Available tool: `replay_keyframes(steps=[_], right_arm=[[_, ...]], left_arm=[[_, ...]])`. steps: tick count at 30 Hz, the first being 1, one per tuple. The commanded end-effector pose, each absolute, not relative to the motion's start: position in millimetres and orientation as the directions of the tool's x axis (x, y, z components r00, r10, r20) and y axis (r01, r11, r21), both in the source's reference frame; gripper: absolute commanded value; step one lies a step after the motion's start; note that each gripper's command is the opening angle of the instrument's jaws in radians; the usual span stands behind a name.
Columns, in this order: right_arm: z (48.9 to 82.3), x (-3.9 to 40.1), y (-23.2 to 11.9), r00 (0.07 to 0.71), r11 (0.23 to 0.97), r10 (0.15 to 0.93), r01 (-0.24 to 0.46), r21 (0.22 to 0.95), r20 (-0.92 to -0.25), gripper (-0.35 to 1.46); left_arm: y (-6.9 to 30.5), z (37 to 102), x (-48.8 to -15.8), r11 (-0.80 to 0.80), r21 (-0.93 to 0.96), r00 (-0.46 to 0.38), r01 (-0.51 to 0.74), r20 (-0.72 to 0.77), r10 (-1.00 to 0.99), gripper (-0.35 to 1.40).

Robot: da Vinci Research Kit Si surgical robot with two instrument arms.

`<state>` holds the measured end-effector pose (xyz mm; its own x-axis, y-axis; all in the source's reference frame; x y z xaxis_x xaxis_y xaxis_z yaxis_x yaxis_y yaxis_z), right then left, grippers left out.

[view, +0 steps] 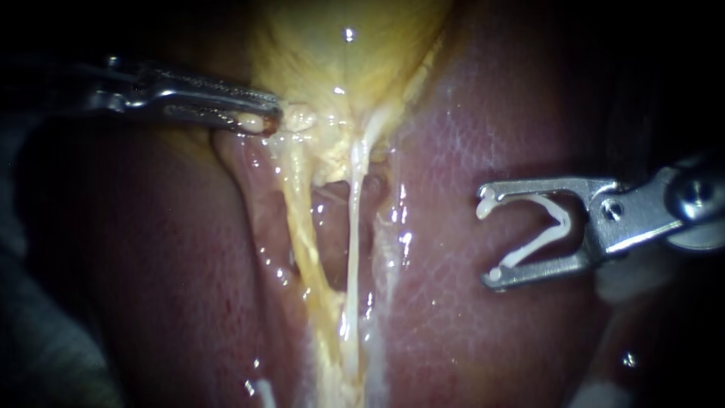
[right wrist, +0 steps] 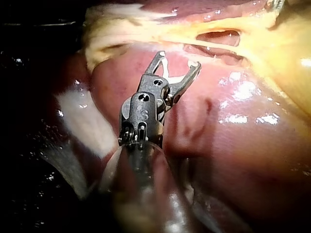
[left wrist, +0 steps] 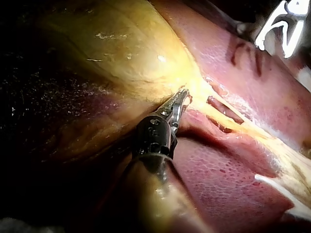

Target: Grabbing gallbladder

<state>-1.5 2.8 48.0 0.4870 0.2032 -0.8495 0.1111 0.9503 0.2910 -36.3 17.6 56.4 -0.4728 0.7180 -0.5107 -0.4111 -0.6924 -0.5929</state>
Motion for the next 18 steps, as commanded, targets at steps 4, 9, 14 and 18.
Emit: replay_keyframes(steps=[4, 9, 14, 18], right_arm=[[48.0, -1.5, 2.8, 0.487, 0.950, 0.203, 0.111, 0.291, -0.849, 0.49], [48.0, -1.5, 2.9, 0.487, 0.950, 0.203, 0.111, 0.291, -0.849, 0.49], [48.0, -1.5, 2.9, 0.487, 0.950, 0.203, 0.111, 0.291, -0.849, 0.49], [48.0, -1.5, 2.9, 0.487, 0.950, 0.203, 0.111, 0.291, -0.849, 0.49]], left_arm=[[18.0, 55.9, -35.9, -0.690, -0.593, -0.464, -0.415, -0.514, 0.721, -0.35], [18.4, 55.3, -35.6, -0.686, -0.594, -0.455, -0.420, -0.517, 0.725, -0.35], [18.4, 55.0, -35.6, -0.684, -0.595, -0.451, -0.422, -0.517, 0.728, -0.35], [18.4, 55.0, -35.6, -0.684, -0.595, -0.451, -0.422, -0.516, 0.728, -0.35]])
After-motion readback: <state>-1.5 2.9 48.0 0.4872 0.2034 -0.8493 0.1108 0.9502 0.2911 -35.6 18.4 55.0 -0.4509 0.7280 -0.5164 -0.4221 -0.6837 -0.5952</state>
